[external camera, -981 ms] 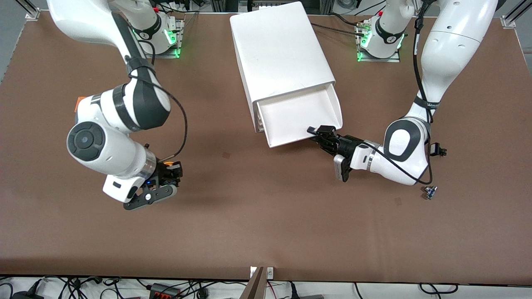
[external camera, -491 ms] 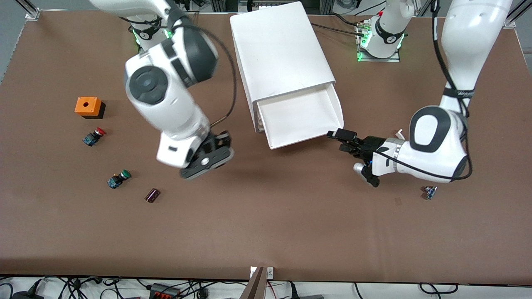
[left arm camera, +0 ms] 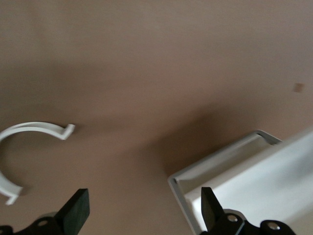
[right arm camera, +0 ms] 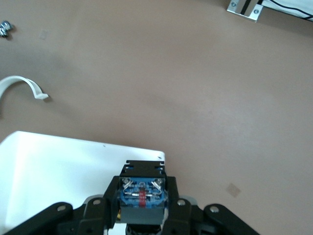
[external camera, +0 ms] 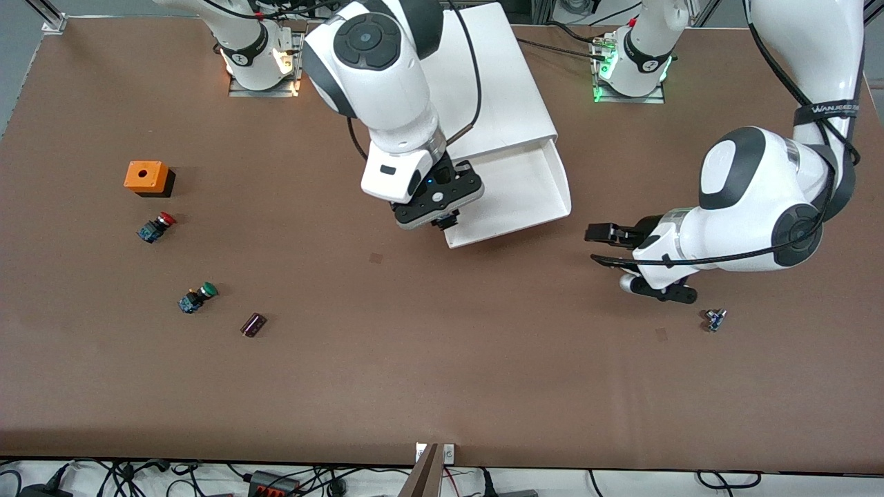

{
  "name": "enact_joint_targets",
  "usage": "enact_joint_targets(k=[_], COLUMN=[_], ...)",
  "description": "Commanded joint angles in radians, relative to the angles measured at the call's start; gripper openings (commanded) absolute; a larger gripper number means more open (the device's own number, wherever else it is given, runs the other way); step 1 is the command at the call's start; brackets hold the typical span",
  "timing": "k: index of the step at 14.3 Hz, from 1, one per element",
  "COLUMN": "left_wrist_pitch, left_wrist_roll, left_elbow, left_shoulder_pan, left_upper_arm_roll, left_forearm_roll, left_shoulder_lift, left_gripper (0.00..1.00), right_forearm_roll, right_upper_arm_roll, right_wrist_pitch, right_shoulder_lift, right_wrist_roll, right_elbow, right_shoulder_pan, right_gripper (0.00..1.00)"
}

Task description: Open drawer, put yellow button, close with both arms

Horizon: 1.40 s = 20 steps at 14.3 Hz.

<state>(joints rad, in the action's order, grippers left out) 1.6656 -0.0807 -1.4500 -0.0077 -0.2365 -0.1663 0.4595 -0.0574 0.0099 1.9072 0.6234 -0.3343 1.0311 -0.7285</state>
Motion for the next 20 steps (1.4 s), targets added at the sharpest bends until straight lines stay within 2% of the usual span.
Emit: enact_joint_targets(k=[1, 3, 7, 13, 20], left_wrist_pitch=[-0.001, 0.017, 0.019, 0.017, 0.011], left_wrist_roll=[-0.022, -0.045, -0.172, -0.182, -0.182], left_elbow=[0.028, 0.028, 0.031, 0.026, 0.028], left_shoulder_pan=[0.006, 0.008, 0.002, 0.009, -0.004], left_upper_arm_roll=[0.003, 0.009, 0.029, 0.023, 0.016], left_forearm_roll=[0.157, 0.197, 0.199, 0.192, 0.197], left_shoulder_lift=[0.004, 0.008, 0.019, 0.016, 0.010], left_gripper=[1.00, 1.00, 1.00, 1.00, 1.00], right_forearm_roll=[-0.004, -0.004, -0.007, -0.005, -0.005], right_upper_arm_roll=[-0.008, -0.008, -0.005, -0.008, -0.008], right_wrist_pitch=[0.062, 0.081, 0.069, 0.067, 0.058], right_shoulder_lift=[0.048, 0.064, 0.093, 0.134, 0.150], right_wrist_roll=[-0.096, -0.130, -0.178, -0.230, -0.310], right_elbow=[-0.019, -0.019, -0.019, -0.017, -0.017], right_shoulder_pan=[-0.034, -0.055, -0.087, -0.147, -0.147], right_gripper=[0.00, 0.00, 0.00, 0.00, 0.00])
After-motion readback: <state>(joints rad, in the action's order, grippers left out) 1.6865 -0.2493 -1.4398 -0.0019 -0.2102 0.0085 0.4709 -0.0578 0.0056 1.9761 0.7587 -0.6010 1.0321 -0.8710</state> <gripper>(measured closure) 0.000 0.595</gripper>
